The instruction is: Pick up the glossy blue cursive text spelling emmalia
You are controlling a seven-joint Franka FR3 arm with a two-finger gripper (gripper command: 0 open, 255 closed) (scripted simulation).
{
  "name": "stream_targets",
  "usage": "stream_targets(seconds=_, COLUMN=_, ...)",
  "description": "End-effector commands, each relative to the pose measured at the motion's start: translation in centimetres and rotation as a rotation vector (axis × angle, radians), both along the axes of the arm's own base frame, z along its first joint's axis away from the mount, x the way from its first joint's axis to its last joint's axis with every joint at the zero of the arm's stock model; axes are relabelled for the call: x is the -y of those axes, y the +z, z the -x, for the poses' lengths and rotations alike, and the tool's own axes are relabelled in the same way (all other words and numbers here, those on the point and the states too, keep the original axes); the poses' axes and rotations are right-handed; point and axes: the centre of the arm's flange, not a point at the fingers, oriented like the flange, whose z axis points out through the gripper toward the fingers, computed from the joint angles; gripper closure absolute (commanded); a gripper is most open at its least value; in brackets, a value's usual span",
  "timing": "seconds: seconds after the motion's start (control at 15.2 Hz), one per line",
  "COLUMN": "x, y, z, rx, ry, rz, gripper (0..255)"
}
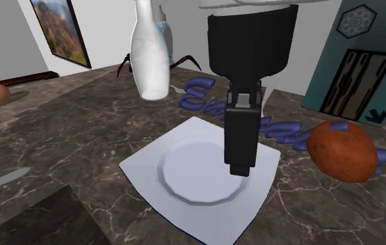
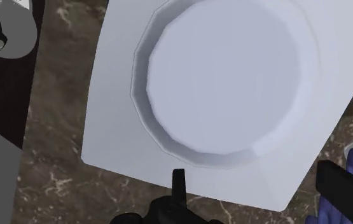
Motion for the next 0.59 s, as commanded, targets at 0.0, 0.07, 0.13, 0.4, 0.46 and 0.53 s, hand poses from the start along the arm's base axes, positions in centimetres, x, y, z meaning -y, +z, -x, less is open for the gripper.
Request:
stream_targets(seconds=0.0, x=-2.0, y=0.3, z=-1.5, rx=0.011, ry=-0.081, rz=-0.013, gripper=0)
stream_targets(seconds=0.07, x=-3.0, y=0.6, z=-2.3, rx=0.016, ry=-0.118, rz=-0.017, gripper=0)
stream_targets(seconds=0.13, x=-3.9, y=0.9, z=-3.2, rx=0.022, ry=-0.156, rz=-0.022, gripper=0)
stream_targets(seconds=0.4, x=-7.2, y=2.1, z=-6.8, rx=0.043, ry=-0.304, rz=-0.040, gripper=0)
stream_targets(seconds=0.46, x=-8.0, y=2.4, z=-7.8, rx=0.048, ry=-0.341, rz=-0.045, gripper=0)
stream_targets(seconds=0.53, x=-8.6, y=2.7, z=-8.7, rx=0.053, ry=-0.373, rz=-0.049, gripper=0)
